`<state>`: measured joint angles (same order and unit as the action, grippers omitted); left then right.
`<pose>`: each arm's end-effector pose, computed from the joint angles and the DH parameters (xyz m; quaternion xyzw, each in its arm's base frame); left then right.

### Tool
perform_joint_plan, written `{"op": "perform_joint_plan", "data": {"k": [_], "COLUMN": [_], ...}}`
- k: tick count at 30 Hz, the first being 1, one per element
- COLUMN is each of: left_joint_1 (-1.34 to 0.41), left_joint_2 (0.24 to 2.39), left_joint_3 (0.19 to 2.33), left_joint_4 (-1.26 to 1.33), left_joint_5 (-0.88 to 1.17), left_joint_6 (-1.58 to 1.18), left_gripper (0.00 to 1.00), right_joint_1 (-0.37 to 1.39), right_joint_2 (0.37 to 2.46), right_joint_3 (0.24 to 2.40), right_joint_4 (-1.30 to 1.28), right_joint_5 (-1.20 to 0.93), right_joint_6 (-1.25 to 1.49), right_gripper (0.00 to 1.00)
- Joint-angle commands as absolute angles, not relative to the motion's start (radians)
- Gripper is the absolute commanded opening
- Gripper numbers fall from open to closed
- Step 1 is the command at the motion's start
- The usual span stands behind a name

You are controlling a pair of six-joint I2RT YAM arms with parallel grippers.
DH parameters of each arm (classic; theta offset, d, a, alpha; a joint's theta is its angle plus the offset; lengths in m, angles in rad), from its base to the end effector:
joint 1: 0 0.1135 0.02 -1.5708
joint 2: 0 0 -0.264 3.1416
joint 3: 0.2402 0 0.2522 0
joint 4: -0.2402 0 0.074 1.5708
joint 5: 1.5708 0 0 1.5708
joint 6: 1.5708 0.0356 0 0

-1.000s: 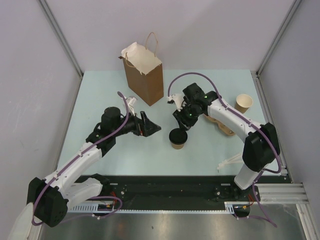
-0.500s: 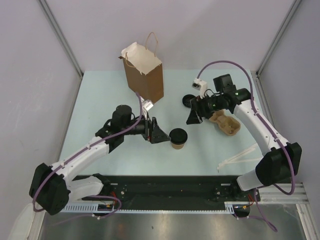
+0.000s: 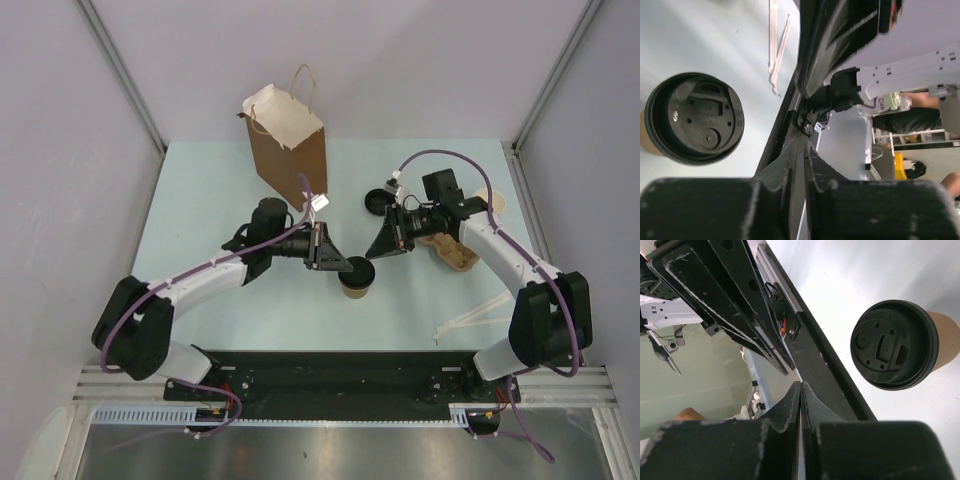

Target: Pack the takeout coffee

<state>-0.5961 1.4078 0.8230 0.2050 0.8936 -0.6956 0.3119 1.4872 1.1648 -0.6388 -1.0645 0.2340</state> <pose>0.2360 -0.1936 0.2531 0.2049 0.7577 -0.5901 0.1887 0.2775 0.1222 0.2810 -0.1842 0.8154 0.5359 0.1185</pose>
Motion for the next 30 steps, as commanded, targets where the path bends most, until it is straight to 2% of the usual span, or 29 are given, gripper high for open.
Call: {"op": "perform_joint_plan", "data": {"k": [1,8,18,30], "left_joint_1": [-0.611,-0.617,-0.624,-0.634], "left_joint_2": [1.475,1.543,1.641,1.723], "left_joint_3": [0.868,0.887,0.9,0.865], "left_joint_4": [0.294,0.327,0.282,0.241], "left_joint_5": [0.904,0.871,0.848,0.819], "left_joint_6": [-0.782,-0.792,-0.756,-0.7], "left_gripper": [0.08,0.0,0.0,0.0], "right_joint_1": [0.33,0.333,0.333,0.322], "right_joint_2": [1.512,1.58,1.64,1.735], "right_joint_3": [1.135,1.068,1.043,1.034], "right_joint_4": [-0.542,-0.474,-0.439,-0.543], "right_joint_5": [-1.045,-1.031,-0.999,-0.908], "right_joint_6": [0.328,0.394,0.4,0.311], "right_gripper": [0.02,0.0,0.0,0.0]}}
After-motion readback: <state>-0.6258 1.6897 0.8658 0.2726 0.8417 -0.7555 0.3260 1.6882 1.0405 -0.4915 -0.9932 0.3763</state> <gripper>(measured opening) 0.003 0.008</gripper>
